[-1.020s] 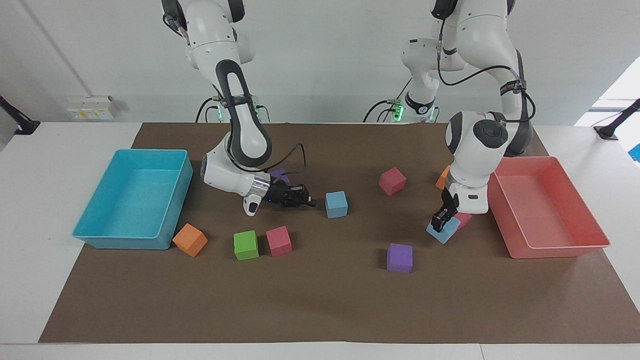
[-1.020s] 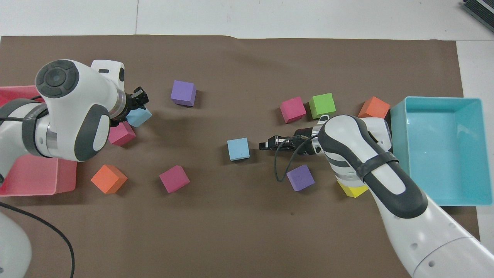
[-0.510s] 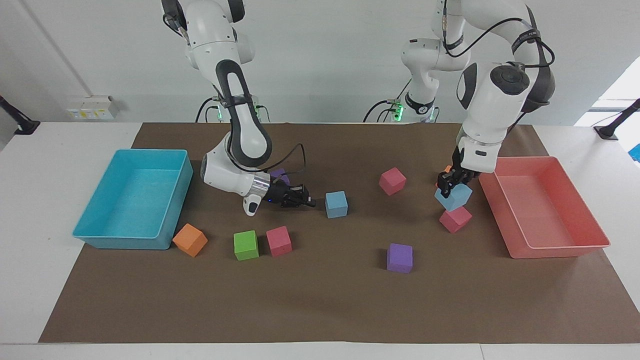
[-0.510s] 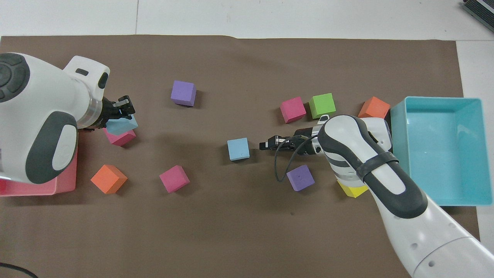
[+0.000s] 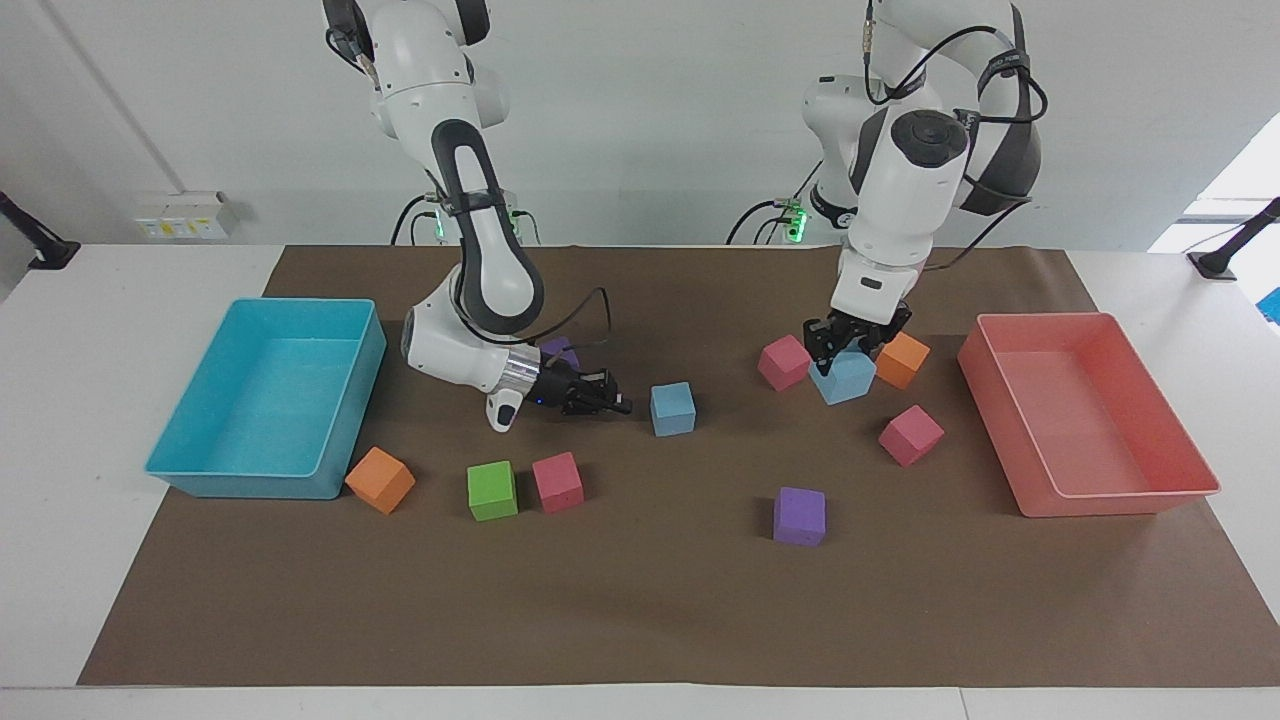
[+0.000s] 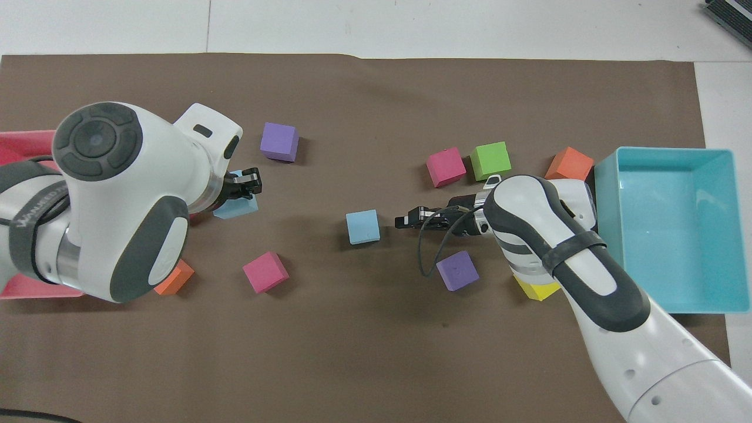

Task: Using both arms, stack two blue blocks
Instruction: 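Carry the held blue cube with the left gripper over the center cube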

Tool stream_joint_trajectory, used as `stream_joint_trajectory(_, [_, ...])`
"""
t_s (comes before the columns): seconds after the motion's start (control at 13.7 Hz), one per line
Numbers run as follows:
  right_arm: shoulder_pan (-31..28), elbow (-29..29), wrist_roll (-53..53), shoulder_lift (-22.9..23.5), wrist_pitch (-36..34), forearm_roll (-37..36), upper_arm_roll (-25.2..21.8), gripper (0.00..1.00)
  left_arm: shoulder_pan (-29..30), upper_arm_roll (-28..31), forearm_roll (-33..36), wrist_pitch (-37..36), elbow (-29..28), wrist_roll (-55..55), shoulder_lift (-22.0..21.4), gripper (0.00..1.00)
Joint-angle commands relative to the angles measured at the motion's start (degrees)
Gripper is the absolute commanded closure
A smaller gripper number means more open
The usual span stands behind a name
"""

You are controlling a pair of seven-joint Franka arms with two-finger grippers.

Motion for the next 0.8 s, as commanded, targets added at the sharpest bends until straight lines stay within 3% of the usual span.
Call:
stream_joint_trajectory(0.0, [-0.2,0.2,-3.8,1.9,1.2,2.1,0.2,1.0,-4.6,0.5,0.2,-1.8,0.1,2.9,-0.5,1.0])
stream_joint_trajectory(0.36, [-0.1,0.0,-3.9,1.9,1.9,2.1,0.3,1.0,-10.1,0.4,-3.8,0.7,0.2,2.3,2.6,1.0])
stream_joint_trajectory(0.73, [-0.1,0.0,-3.9,1.9,1.9,2.2,0.3,1.0,-14.3,0.5,-4.5,7.3,2.9,-3.6,8.7,1.0])
